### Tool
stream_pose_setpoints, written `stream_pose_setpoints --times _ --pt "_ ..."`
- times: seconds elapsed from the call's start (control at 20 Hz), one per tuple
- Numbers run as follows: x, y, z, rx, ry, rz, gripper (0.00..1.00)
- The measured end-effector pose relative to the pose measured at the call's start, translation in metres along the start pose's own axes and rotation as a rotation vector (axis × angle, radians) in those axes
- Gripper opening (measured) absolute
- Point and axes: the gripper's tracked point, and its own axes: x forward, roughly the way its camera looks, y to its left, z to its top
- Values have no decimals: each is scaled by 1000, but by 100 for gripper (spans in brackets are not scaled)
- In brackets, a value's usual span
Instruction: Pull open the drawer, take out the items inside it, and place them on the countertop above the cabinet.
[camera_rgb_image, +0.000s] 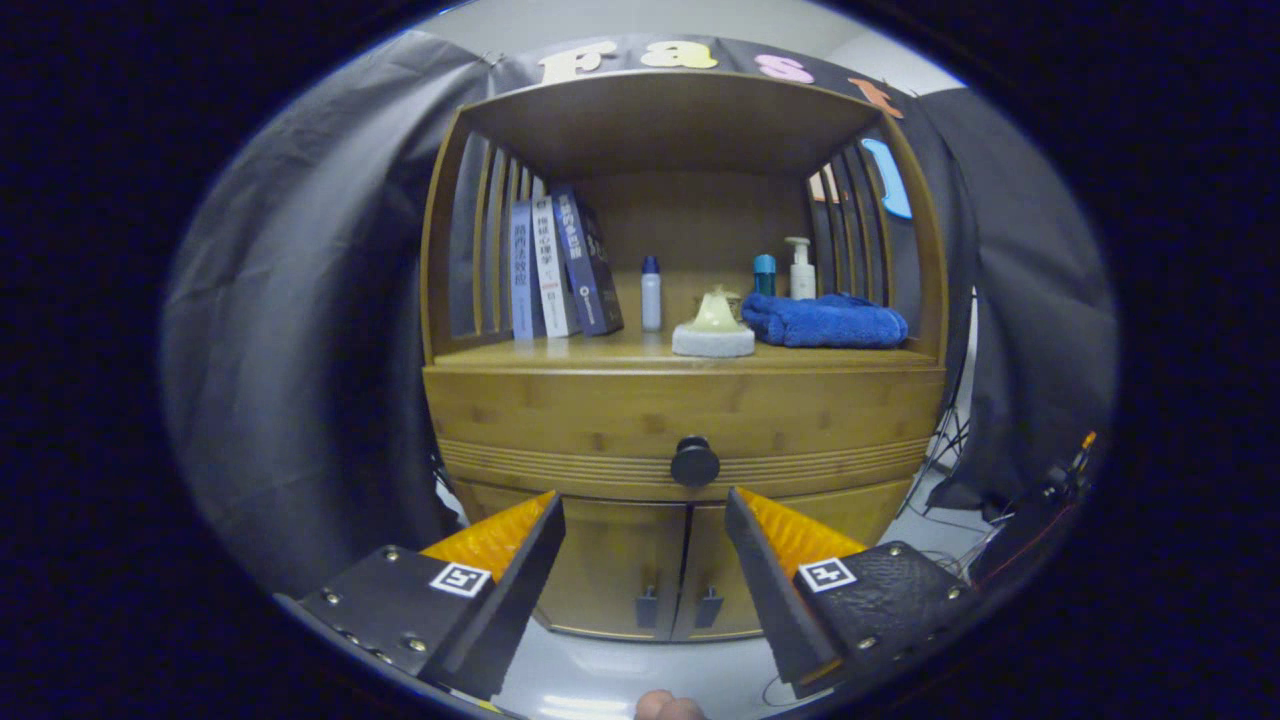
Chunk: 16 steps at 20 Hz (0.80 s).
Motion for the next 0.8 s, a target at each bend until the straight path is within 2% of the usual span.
stream_pose_setpoints --times 0.15,0.45,0.8 --pt "-18 -7 16 15 24 -28 96" --pt "-54 -6 49 -19 29 -18 97" --pt "-98 -9 117 -39 -79 -28 97"
